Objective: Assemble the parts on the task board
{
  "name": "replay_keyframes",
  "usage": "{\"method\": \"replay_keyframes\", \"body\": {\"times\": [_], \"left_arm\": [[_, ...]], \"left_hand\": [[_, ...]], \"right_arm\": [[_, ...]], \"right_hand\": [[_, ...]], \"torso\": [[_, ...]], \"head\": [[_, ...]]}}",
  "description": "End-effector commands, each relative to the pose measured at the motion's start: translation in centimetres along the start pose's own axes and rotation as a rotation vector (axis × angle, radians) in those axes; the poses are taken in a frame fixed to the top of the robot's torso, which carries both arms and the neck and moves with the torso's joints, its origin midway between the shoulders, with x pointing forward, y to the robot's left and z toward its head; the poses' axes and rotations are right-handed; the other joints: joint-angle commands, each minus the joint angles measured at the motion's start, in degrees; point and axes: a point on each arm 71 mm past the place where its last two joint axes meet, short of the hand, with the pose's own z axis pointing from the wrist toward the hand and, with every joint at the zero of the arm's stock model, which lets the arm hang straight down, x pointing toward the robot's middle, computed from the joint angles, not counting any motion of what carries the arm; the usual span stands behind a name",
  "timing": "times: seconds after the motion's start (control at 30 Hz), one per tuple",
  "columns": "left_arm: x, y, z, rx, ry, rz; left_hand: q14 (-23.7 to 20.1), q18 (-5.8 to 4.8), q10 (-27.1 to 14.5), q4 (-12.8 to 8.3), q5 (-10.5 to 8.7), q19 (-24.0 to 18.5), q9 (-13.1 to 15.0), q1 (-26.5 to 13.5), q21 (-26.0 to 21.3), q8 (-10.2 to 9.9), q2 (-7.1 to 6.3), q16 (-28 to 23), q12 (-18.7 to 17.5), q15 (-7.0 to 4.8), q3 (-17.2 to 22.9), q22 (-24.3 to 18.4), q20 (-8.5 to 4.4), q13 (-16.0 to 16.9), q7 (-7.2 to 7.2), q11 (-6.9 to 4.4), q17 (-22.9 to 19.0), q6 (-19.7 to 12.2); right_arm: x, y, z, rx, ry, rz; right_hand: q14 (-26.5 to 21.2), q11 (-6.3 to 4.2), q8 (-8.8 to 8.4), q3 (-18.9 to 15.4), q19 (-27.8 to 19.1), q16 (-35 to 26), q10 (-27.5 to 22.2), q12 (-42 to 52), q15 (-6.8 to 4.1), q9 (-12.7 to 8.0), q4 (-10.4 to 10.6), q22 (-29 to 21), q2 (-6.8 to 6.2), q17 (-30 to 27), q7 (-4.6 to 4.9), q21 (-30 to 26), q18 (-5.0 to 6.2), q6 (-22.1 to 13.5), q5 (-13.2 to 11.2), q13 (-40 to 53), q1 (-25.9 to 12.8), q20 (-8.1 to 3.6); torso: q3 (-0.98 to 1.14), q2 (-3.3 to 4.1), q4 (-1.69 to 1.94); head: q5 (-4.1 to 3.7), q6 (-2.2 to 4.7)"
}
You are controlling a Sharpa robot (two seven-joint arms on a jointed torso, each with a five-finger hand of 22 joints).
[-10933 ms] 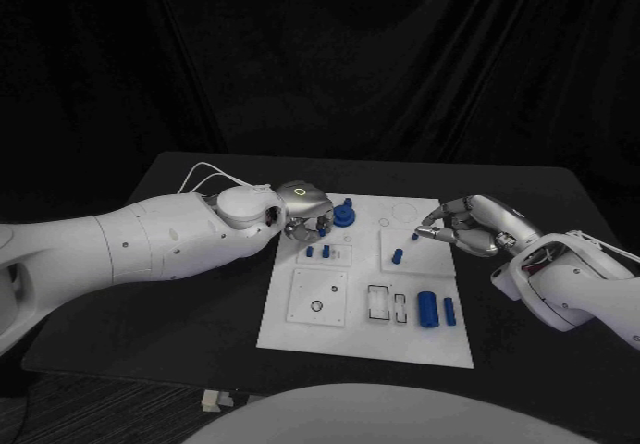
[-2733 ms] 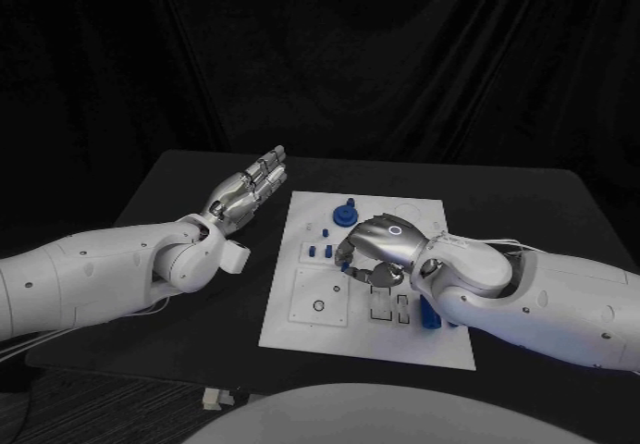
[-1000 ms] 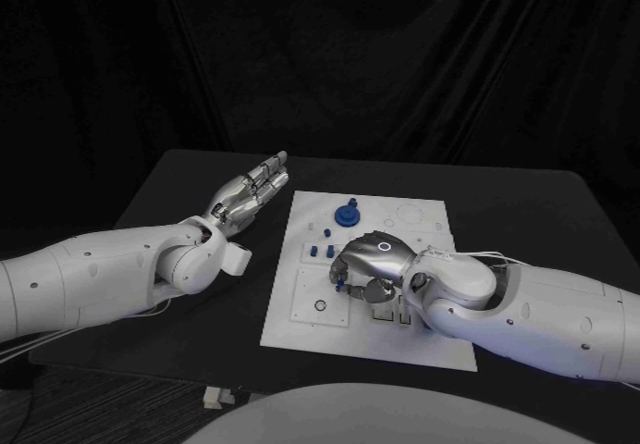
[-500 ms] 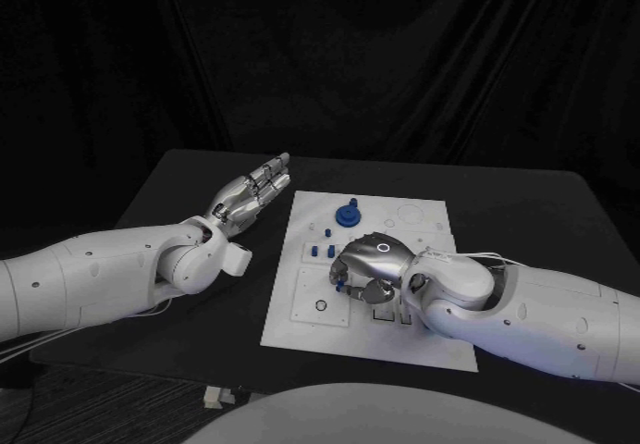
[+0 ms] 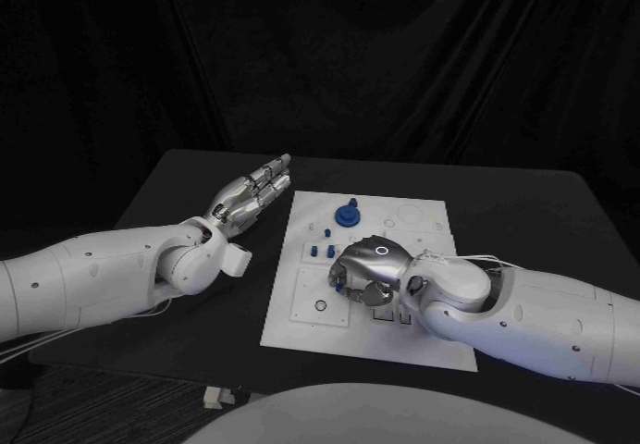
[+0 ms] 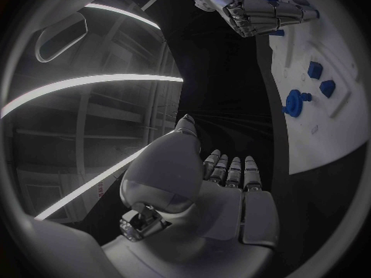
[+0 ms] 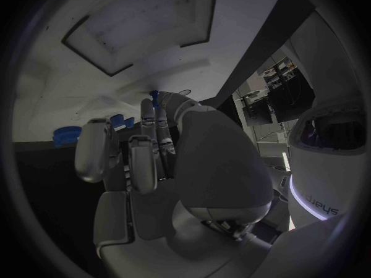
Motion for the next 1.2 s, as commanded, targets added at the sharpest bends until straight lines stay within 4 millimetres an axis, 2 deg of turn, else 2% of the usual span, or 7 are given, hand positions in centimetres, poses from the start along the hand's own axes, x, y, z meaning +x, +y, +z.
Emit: {"method": "replay_keyframes", "body": {"times": [0.03, 0.33, 0.53, 0.67, 0.83, 1.0, 1.2], "left_arm": [[0.2, -0.8, 0.0, 0.122, 0.013, -0.018], [0.2, -0.7, 0.0, 0.116, 0.019, -0.024], [0.3, -0.6, -0.1, 0.114, 0.019, -0.026], [0.2, -0.6, -0.1, 0.112, 0.019, -0.026], [0.2, -0.5, -0.1, 0.111, 0.019, -0.027], [0.3, -0.5, -0.1, 0.11, 0.021, -0.029], [0.3, -0.4, -0.2, 0.108, 0.022, -0.031]], "left_hand": [[-0.08, -0.89, -0.03, -0.03, 0.42, 0.04, 0.1, 0.88, -0.33, 0.27, -0.07, -0.21, 0.03, 0.57, 0.51, -0.09, 0.43, -0.04, 0.42, 0.58, -0.08, 0.3], [-0.08, -0.91, -0.03, -0.05, 1.25, 0.05, 0.18, 1.67, -0.33, 0.37, -0.03, -0.21, 0.04, 1.19, 0.72, -0.06, 1.03, -0.04, 0.85, 1.03, -0.08, 0.93], [-0.08, -0.91, -0.03, -0.06, 1.43, 0.05, 0.2, 1.85, -0.33, 0.41, -0.05, -0.21, 0.05, 1.3, 0.75, -0.06, 1.14, -0.04, 0.96, 1.15, -0.08, 1.11], [-0.08, -0.92, -0.03, -0.07, 1.52, 0.05, 0.21, 1.93, -0.33, 0.42, -0.06, -0.21, 0.04, 1.38, 0.76, -0.06, 1.2, -0.05, 0.99, 1.17, -0.08, 1.21], [-0.08, -0.94, -0.04, -0.07, 1.58, 0.05, 0.21, 1.99, -0.32, 0.43, -0.09, -0.21, 0.02, 1.48, 0.76, -0.04, 1.28, -0.05, 1.02, 1.2, -0.08, 1.24], [-0.08, -0.97, -0.04, -0.05, 1.62, 0.05, 0.21, 2.05, -0.31, 0.44, -0.1, -0.21, 0.02, 1.63, 0.77, -0.01, 1.38, -0.05, 1.03, 1.21, -0.08, 1.27], [-0.08, -1.05, -0.05, 0.0, 1.6, 0.06, 0.21, 2.14, -0.3, 0.44, -0.08, -0.21, 0.01, 2.01, 0.77, 0.04, 1.69, -0.05, 1.0, 1.18, -0.08, 1.31]], "right_arm": [[0.4, 0.0, -0.1, 0.005, 0.022, -0.004], [0.6, 0.0, -0.1, 0.012, 0.027, -0.002], [0.6, -0.2, -0.2, 0.034, 0.033, -0.002], [0.6, -0.4, -0.4, 0.051, 0.03, -0.002], [0.2, -0.5, -1.0, 0.056, -0.017, 0.003], [-1.1, -0.7, -1.7, 0.045, -0.095, -0.002], [-4.6, -1.8, -3.2, 0.043, -0.193, -0.046]], "right_hand": [[3.5, 0.17, -0.46, 0.07, -0.55, -0.37, -0.33, -0.24, 0.27, 0.01, -0.43, 9.44, 0.06, 6.14, 0.08, -0.42, 1.13, -0.67, -0.44, 0.07, 0.26, 0.09], [3.05, 0.4, -2.43, -0.37, -1.31, -0.89, -2.11, 0.17, 0.52, -0.04, -0.7, 9.12, -0.05, 5.2, -0.14, -1.61, 1.37, -3.89, -3.84, 0.61, -0.64, 0.39], [2.68, 1.17, -5.87, -2.18, -2.14, -1.29, -5.84, 0.08, 0.91, -1.33, 0.32, 8.65, -1.1, 4.45, -1.5, -3.3, 1.7, -9.88, -7.63, 0.98, -2.74, 0.73], [1.98, 1.92, -7.41, -7.28, -3.39, -1.95, -11.1, 0.56, 0.73, -2.63, 1.3, 8.0, -0.94, 3.22, -2.6, -5.8, 2.15, -13.66, -9.06, 1.78, -3.44, 0.72], [1.23, 2.58, -7.25, -16.2, -4.53, -2.41, -19.1, 3.02, 1.06, -5.12, 5.63, 7.46, -0.47, 2.17, -3.84, -8.55, 2.57, -18.06, -12.08, 3.25, -0.92, 1.02], [0.98, 2.91, -7.06, -17.92, -4.83, -2.52, -23.53, 3.95, 1.3, -6.41, 9.83, 7.33, -1.58, 1.82, -4.5, -9.47, 2.69, -19.44, -12.42, 3.15, 0.82, 1.24], [1.19, 2.89, -5.58, -17.96, -4.44, -2.22, -23.77, 5.38, 1.31, -6.43, 10.25, 7.52, -1.07, 2.24, -3.83, -8.98, 2.59, -16.62, -11.81, 2.98, -0.05, 1.29]], "torso": [[-0.01, 0.01, -0.02], [-0.02, 0.02, -0.02], [-0.01, 0.01, -0.03], [-0.01, 0.01, -0.02], [0.0, 0.01, -0.02], [-0.02, -0.01, -0.01], [0.0, -0.02, -0.02]], "head": [[0.02, -0.01], [-0.12, -0.01], [-0.12, -0.01], [-0.05, -0.01], [-0.19, -0.01], [-0.2, -0.01], [-0.19, -0.01]]}}
